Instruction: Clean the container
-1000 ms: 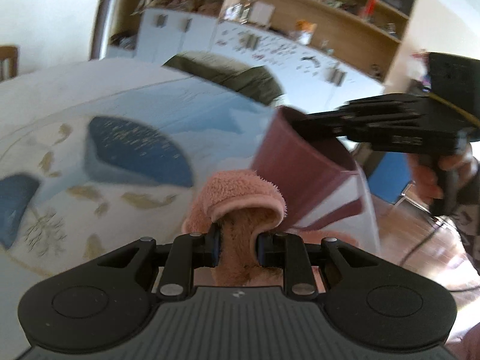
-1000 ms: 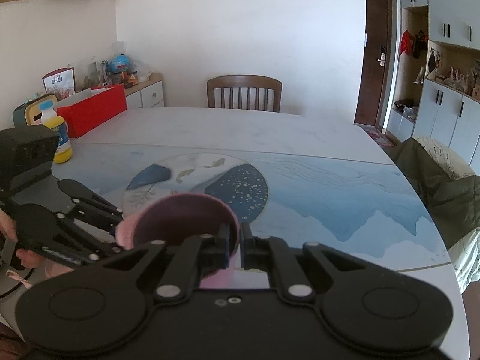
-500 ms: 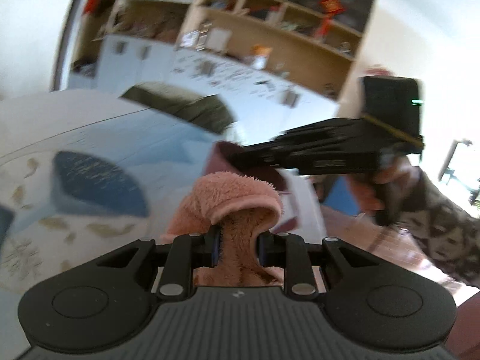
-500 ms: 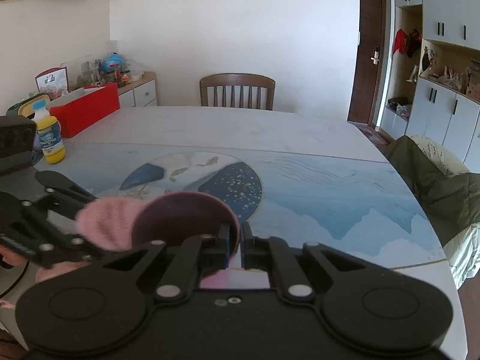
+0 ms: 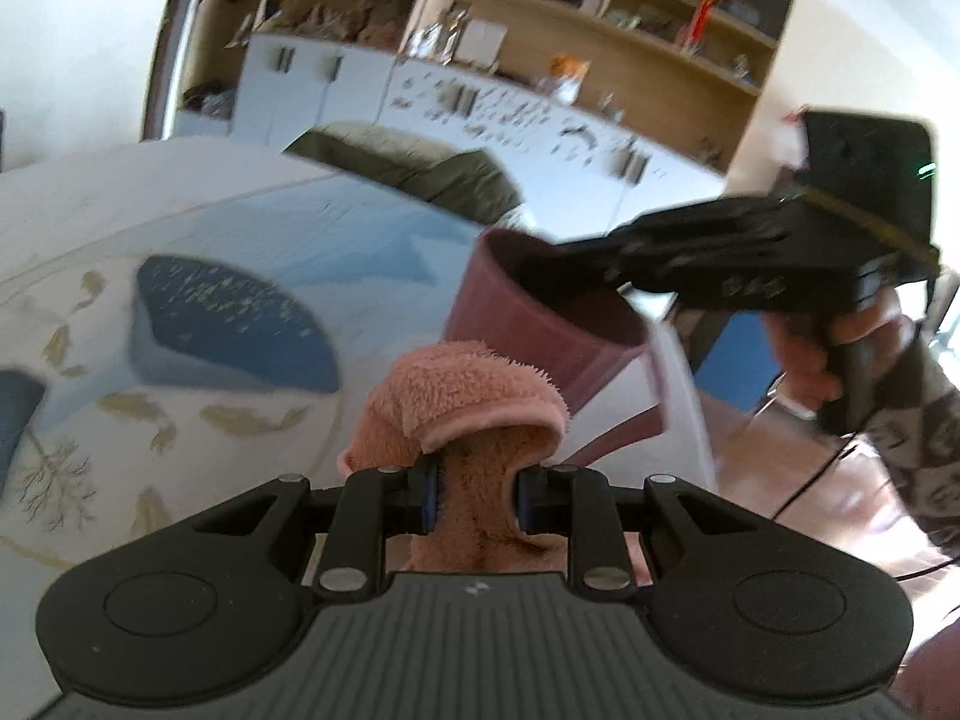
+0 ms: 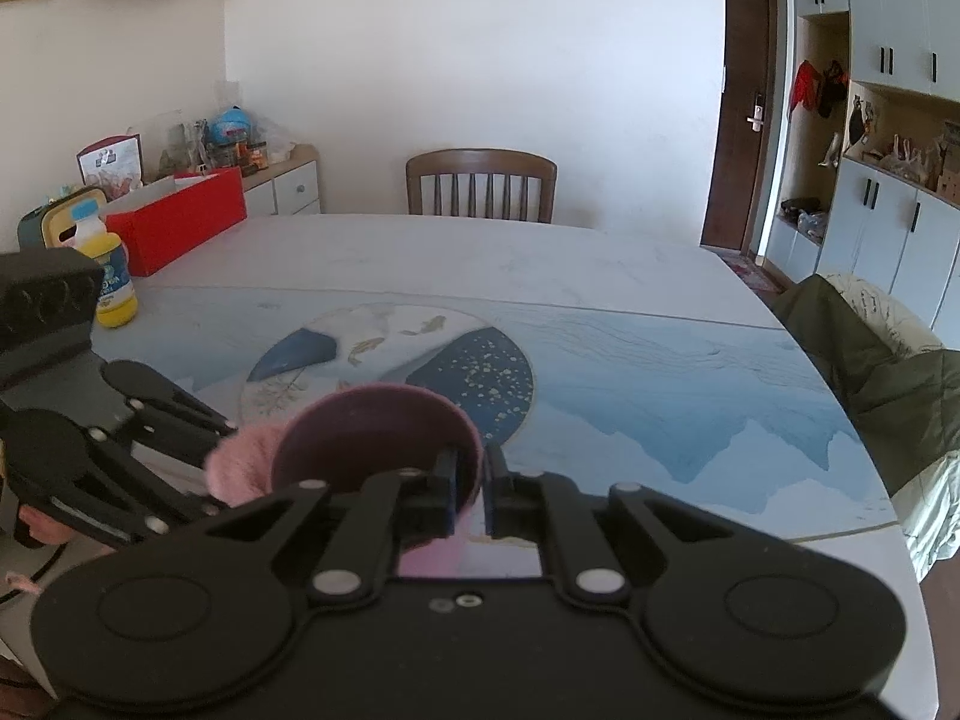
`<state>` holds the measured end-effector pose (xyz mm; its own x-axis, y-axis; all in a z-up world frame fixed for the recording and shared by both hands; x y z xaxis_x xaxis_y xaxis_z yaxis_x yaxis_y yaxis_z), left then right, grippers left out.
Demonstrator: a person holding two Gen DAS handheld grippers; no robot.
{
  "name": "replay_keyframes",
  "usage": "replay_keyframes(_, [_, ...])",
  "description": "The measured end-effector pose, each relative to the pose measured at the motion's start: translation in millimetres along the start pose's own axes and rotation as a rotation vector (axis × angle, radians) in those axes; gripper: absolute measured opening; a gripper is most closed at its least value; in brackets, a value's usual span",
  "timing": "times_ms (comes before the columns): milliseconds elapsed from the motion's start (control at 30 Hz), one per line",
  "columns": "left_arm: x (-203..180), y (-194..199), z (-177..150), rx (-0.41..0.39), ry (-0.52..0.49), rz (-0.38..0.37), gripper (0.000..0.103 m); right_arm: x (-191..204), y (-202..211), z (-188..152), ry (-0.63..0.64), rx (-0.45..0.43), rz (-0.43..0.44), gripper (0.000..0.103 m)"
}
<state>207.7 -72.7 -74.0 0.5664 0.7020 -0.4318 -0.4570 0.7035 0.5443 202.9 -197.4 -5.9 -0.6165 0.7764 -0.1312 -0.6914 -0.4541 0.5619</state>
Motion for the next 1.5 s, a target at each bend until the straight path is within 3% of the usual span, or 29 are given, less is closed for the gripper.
replay_keyframes(67, [9,-7,-2,0.023,0.009,0.063,0.023,1,1,0,0.005,-0.002,0.002,0.007])
replay_keyframes(233, [13,-5,-2,0.034,0.030,0.096,0.024,4,1,1,0.013,0.009,-0.008,0.014])
replay_keyframes(333, [11,-1,-2,0.027,0.014,0.125,0.030,4,2,1,0.011,0.018,-0.031,0.020])
replay_keyframes(367, [11,1,-2,0.023,0.011,0.135,0.041,3,2,1,0.007,0.019,-0.036,0.022])
replay_keyframes(400, [11,2,-1,0.019,0.010,0.150,0.059,2,4,1,0.001,0.018,-0.038,0.022])
replay_keyframes(467, [12,2,1,0.003,0.013,0.181,0.074,1,7,1,-0.006,0.016,-0.046,0.022])
replay_keyframes(533, [10,6,2,0.001,0.024,0.168,0.074,0,11,2,-0.012,0.011,-0.053,0.025])
replay_keyframes(600, [9,10,4,-0.006,0.031,0.171,0.074,-1,15,3,-0.017,0.007,-0.058,0.039])
replay_keyframes(633, [9,11,4,-0.007,0.031,0.178,0.074,-1,17,4,-0.017,0.001,-0.065,0.042])
replay_keyframes(800, [7,25,10,-0.042,0.057,0.209,0.082,1,25,7,-0.012,-0.019,-0.077,0.050])
replay_keyframes(1000, [-2,46,15,-0.103,0.080,0.236,0.084,6,38,4,-0.041,-0.048,-0.076,0.056])
replay_keyframes(1133, [-11,55,13,-0.134,0.063,0.316,0.084,11,50,-4,-0.080,-0.076,-0.074,0.060])
replay_keyframes(1267, [-21,64,8,-0.166,0.051,0.377,0.098,17,62,-11,-0.127,-0.105,-0.064,0.061])
replay_keyframes(1500, [-33,74,-6,-0.180,0.055,0.487,0.103,33,82,-24,-0.186,-0.171,-0.034,0.066])
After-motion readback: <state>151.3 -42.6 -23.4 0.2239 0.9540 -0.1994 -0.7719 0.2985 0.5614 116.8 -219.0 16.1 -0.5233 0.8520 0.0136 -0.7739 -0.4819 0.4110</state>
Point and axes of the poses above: each gripper's, at about its wrist camera, not at the fingertips, and y roughly against the way its jaws point, x to its left, z to its top, the point moved 9 cm from there along -y, roughly the way its jaws point, and after that the axes turned 10 degrees about y, right-handed, at the moved point
